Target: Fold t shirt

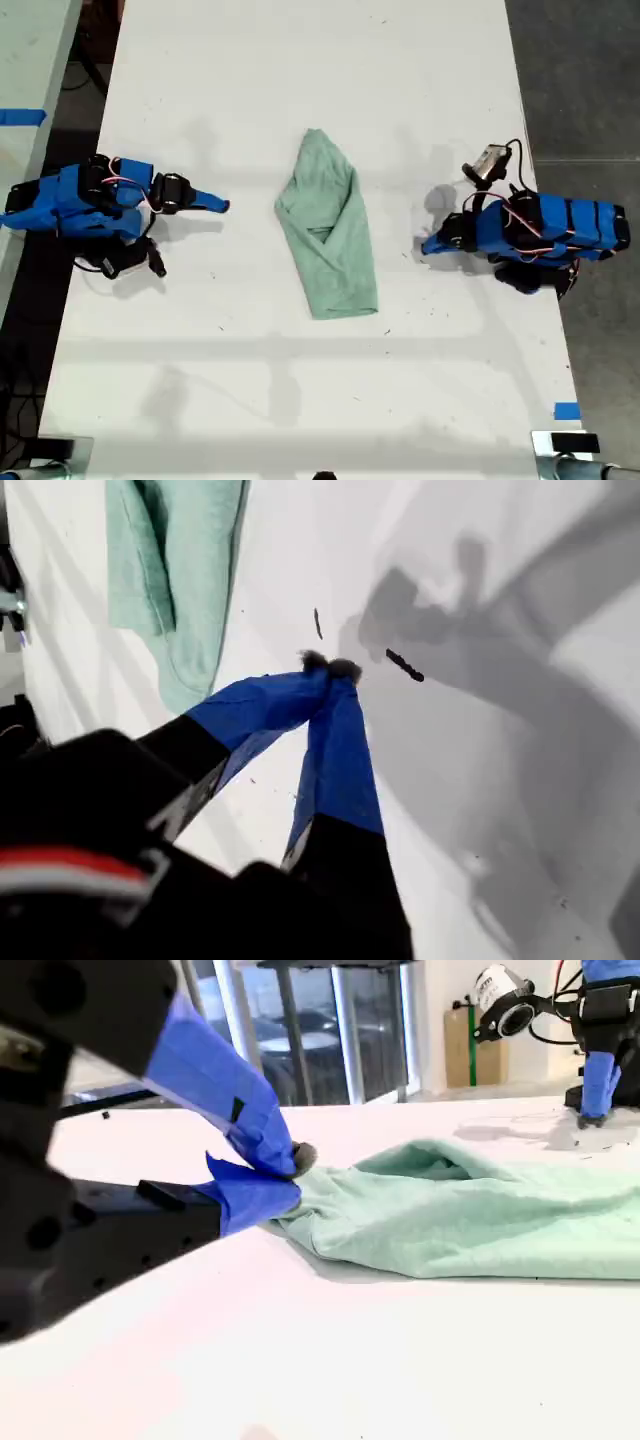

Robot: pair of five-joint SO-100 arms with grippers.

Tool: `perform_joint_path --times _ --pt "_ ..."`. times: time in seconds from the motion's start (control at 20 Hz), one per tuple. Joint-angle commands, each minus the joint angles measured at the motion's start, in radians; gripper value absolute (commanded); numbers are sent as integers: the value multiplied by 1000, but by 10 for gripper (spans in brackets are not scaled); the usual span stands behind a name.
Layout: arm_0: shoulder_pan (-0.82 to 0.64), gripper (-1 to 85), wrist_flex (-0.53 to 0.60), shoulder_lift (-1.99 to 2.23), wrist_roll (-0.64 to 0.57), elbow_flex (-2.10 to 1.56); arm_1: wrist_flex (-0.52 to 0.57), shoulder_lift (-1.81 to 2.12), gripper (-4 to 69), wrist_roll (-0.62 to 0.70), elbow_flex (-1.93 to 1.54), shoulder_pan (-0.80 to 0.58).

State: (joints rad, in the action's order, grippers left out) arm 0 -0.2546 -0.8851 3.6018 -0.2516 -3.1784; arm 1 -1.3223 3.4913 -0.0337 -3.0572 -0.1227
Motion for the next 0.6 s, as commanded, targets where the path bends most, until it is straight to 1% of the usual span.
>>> perform_joint_path --times 0.0,0.1,0.3,0.4,0.55 --pt "-26 -2 -17 6 58 -11 8 15 -15 -49 -54 -12" --pt "-26 -2 -34 6 118 -20 6 15 -15 -52 -54 -14" --pt "-41 -2 -67 6 147 -20 6 15 -15 -54 -46 -14" --pt "-55 -2 -48 6 207 -23 6 15 -15 -54 -46 -18" --pt "-21 -2 6 6 207 -23 31 15 -14 -20 -37 -8"
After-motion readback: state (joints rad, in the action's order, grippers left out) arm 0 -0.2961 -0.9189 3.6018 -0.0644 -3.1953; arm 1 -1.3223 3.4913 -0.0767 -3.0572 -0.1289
